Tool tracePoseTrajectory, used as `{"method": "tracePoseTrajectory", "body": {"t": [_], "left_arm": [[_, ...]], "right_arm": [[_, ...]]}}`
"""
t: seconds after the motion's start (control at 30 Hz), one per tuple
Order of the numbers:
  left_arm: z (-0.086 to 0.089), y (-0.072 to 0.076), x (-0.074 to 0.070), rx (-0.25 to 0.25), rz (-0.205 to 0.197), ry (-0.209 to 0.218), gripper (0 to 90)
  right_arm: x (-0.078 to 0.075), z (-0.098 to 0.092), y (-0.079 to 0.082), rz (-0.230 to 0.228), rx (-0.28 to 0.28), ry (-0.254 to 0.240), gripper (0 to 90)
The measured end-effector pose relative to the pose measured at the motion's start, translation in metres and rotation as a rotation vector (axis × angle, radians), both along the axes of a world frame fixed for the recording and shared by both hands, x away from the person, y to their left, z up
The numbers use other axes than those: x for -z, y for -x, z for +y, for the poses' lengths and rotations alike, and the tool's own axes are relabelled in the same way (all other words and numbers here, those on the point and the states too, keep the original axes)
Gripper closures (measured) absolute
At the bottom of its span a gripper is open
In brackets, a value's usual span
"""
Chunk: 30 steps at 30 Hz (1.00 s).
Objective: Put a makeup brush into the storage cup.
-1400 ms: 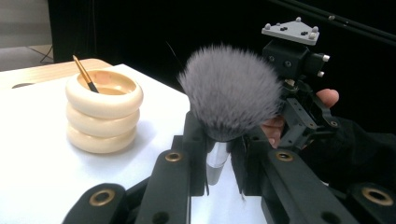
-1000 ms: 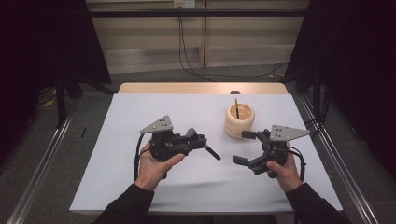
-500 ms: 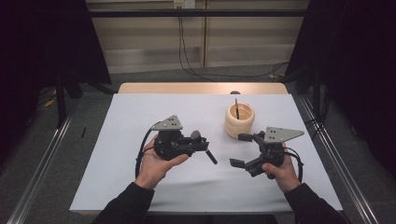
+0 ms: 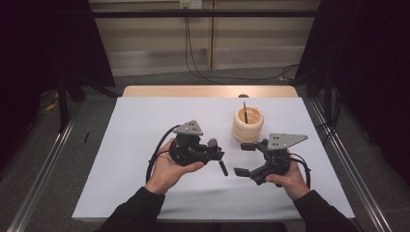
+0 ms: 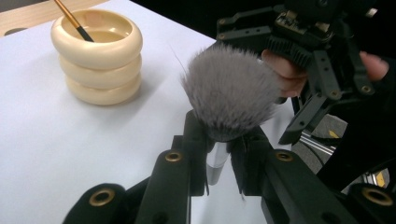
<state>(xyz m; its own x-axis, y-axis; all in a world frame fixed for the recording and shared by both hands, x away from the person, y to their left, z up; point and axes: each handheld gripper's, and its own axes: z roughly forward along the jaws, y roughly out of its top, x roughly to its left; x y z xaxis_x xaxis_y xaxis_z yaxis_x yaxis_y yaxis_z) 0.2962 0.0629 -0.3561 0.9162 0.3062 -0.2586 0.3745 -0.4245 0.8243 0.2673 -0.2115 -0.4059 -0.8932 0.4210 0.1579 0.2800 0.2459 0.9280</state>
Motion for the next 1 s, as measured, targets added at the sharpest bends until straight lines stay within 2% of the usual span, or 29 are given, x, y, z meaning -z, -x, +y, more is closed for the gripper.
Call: {"method": "tracePoseTrajectory", "body": {"t": [0.17, 0.33, 0.47, 0.5, 0.6, 0.67, 0.73, 0.8, 1.0], "left_arm": [[-0.003, 0.002, 0.000, 0.005, 0.011, 0.014, 77.6], [-0.005, 0.003, 0.002, 0.009, 0.015, 0.020, 77.5], [-0.007, 0.003, 0.003, 0.012, 0.012, 0.005, 77.6], [-0.007, 0.003, 0.004, 0.014, 0.020, 0.020, 77.6], [-0.008, 0.003, 0.005, 0.019, 0.021, 0.004, 77.6], [-0.009, 0.003, 0.006, 0.020, 0.025, 0.019, 77.6], [-0.009, 0.003, 0.006, 0.025, 0.024, 0.008, 77.6], [-0.010, 0.004, 0.006, 0.034, 0.023, 0.014, 77.6], [-0.011, 0.004, 0.008, 0.039, 0.031, 0.024, 77.6]], "right_arm": [[0.001, 0.007, 0.000, 0.005, -0.031, 0.022, 16.3], [0.002, 0.011, 0.002, -0.001, -0.055, 0.025, 27.2], [0.003, 0.015, 0.002, 0.005, -0.069, 0.037, 38.0], [0.003, 0.016, 0.002, 0.011, -0.073, 0.042, 41.1], [0.005, 0.018, 0.001, 0.015, -0.079, 0.053, 48.2], [0.005, 0.021, 0.001, 0.016, -0.091, 0.056, 53.5], [0.006, 0.023, 0.001, 0.012, -0.093, 0.063, 57.4], [0.006, 0.024, 0.001, 0.009, -0.094, 0.077, 61.2], [0.006, 0.024, 0.002, 0.005, -0.105, 0.069, 68.2]]}}
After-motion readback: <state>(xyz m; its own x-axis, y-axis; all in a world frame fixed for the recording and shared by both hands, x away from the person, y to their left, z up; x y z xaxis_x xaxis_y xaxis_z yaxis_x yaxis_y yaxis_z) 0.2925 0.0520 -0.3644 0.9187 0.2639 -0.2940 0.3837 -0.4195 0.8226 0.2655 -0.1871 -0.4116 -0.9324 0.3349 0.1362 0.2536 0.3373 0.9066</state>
